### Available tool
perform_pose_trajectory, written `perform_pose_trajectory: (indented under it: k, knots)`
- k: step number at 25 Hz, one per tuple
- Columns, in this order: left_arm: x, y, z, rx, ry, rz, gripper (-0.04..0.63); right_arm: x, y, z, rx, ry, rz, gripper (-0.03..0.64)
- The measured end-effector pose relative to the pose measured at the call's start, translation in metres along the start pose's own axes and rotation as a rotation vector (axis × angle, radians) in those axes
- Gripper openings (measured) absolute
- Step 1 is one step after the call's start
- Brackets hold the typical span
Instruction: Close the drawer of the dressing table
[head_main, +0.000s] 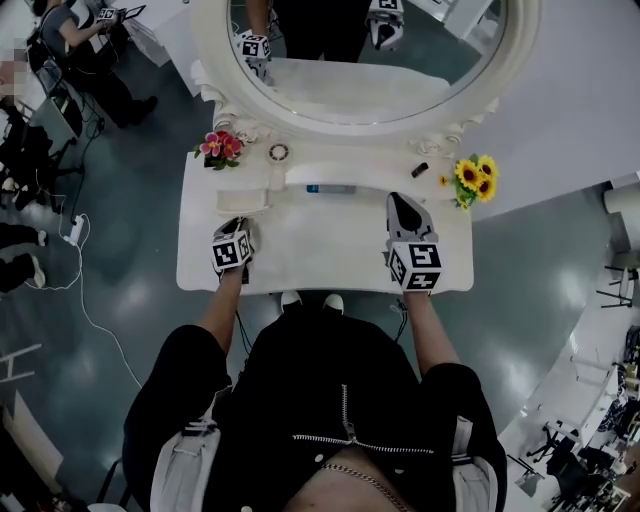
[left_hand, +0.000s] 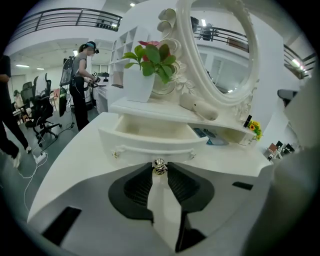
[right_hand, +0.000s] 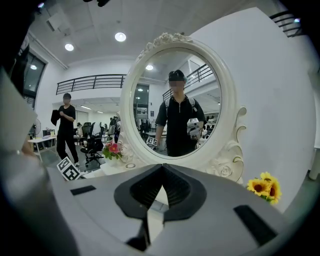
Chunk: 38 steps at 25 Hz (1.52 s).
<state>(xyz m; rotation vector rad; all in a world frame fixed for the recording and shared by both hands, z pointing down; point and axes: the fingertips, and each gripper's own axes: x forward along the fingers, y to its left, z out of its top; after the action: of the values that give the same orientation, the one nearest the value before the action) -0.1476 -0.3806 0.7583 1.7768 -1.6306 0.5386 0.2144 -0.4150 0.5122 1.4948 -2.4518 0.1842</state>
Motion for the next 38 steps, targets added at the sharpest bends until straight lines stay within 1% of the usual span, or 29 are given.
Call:
perform_pose_trajectory:
  k: [3, 5, 13, 22, 29, 32, 34, 38]
  knots:
    - [-0.002, -0.002, 0.009, 0.007, -0.031, -0.001, 0.104, 0.001, -0.001, 0.000, 0.001, 0.002, -0.002, 0.003]
    - [-0.002, -0.001, 0.013, 0.015, -0.034, -0.001, 0.104, 0.002, 0.000, 0.000, 0.002, 0.003, -0.003, 0.003]
    - [0.018, 0.005, 0.024, 0.020, 0.009, -0.004, 0.104, 0.003, -0.001, 0.001, 0.003, 0.006, -0.017, 0.003]
    - [0.043, 0.011, 0.045, 0.033, 0.044, 0.008, 0.104, 0.002, -0.014, -0.003, 0.013, 0.018, -0.061, 0.003]
    - [0.056, 0.012, 0.057, 0.032, 0.061, 0.005, 0.106, 0.000, -0.019, -0.007, 0.022, 0.026, -0.079, 0.003]
    - [0.055, 0.011, 0.058, 0.036, 0.052, 0.006, 0.106, 0.001, -0.019, -0.009, 0.025, 0.030, -0.076, 0.003]
    - [0.050, 0.012, 0.059, 0.043, 0.039, 0.023, 0.121, 0.003, -0.018, -0.010, 0.026, 0.032, -0.068, 0.003]
    - [0.022, 0.009, 0.066, 0.062, -0.028, 0.062, 0.123, 0.009, -0.014, -0.012, 0.031, 0.026, -0.047, 0.003]
